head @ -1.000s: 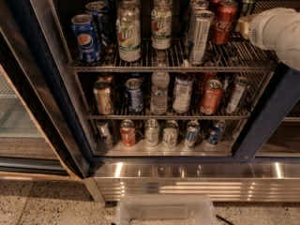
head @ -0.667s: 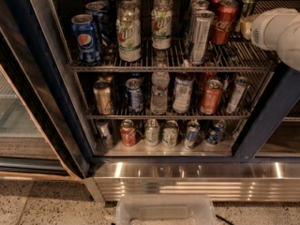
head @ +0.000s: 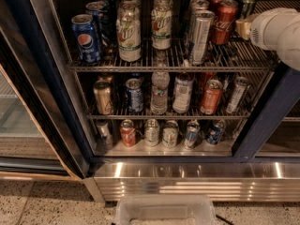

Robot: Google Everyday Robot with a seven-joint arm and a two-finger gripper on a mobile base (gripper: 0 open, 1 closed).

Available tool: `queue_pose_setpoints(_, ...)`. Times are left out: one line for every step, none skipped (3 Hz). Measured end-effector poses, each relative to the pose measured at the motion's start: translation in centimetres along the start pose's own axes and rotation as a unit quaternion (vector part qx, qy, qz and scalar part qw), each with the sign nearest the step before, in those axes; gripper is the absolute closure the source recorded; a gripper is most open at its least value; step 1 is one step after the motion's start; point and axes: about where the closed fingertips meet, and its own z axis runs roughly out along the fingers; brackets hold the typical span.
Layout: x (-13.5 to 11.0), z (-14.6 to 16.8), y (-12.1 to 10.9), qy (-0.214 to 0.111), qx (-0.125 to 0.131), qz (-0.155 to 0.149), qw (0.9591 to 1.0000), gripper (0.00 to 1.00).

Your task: Pick green can from top shelf of fridge

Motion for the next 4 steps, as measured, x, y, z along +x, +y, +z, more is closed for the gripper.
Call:
queue_pose_setpoints(0.0, 0.0, 0.0, 0.0, 0.0, 0.0, 1.0, 0.66)
queue_pose_setpoints(-0.2, 0.6, -1.1, 0.0, 0.011, 0.001, 0.9999, 0.68)
queue_pose_setpoints(-0.2, 2.6, -4.2, 0.004, 0.043, 0.007, 0.999, 0.69)
queue_pose_setpoints(-0.2, 2.4, -4.5, 0.004, 0.045, 0.007, 0.9989, 0.7)
